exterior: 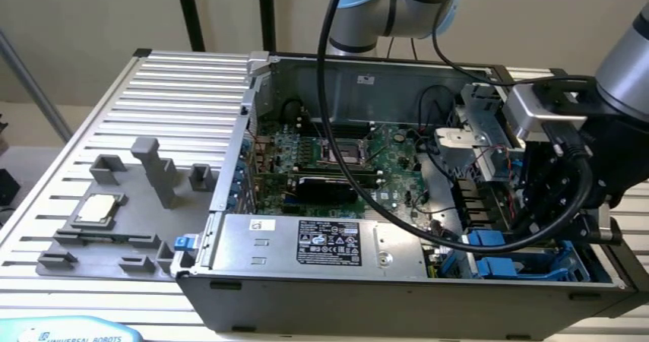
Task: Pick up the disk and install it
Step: 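Insert the second disk wire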
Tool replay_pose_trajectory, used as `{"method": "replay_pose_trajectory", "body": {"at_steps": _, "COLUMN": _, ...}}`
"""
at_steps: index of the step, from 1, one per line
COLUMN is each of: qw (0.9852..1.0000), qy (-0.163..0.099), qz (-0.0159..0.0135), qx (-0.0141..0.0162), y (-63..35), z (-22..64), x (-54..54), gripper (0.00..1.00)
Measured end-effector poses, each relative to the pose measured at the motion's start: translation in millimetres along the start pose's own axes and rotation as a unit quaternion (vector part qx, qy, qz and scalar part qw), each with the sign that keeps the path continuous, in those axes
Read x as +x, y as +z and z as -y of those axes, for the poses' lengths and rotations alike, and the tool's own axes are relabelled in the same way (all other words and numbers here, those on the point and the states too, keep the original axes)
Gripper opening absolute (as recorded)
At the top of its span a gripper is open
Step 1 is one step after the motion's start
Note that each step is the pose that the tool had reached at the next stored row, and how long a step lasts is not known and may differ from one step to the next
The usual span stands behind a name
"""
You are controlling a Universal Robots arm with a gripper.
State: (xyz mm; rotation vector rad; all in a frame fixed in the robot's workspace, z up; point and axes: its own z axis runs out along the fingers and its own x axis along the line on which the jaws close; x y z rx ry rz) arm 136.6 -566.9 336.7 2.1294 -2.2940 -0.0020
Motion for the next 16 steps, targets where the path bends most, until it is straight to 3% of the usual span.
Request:
{"method": "replay_pose_trajectory", "body": {"at_steps": 2, "qw": 1.0, "qy": 0.0, "qz": 0.0002, "qx": -0.0001, "y": -0.9, "z": 0.0, "x": 0.0, "gripper": 0.18}}
{"method": "replay_pose_trajectory", "body": {"at_steps": 3, "qw": 1.0, "qy": 0.0, "qz": 0.0002, "qx": -0.0001, "y": -2.5, "z": 0.0, "x": 0.1, "gripper": 0.24}}
{"method": "replay_pose_trajectory", "body": {"at_steps": 10, "qw": 1.0, "qy": 0.0, "qz": 0.0, "qx": 0.0011, "y": -15.4, "z": -8.3, "x": 1.3, "gripper": 0.24}}
{"method": "replay_pose_trajectory", "body": {"at_steps": 16, "qw": 1.0, "qy": 0.0, "qz": 0.0006, "qx": 0.0012, "y": -16.2, "z": -9.5, "x": 1.6, "gripper": 0.24}}
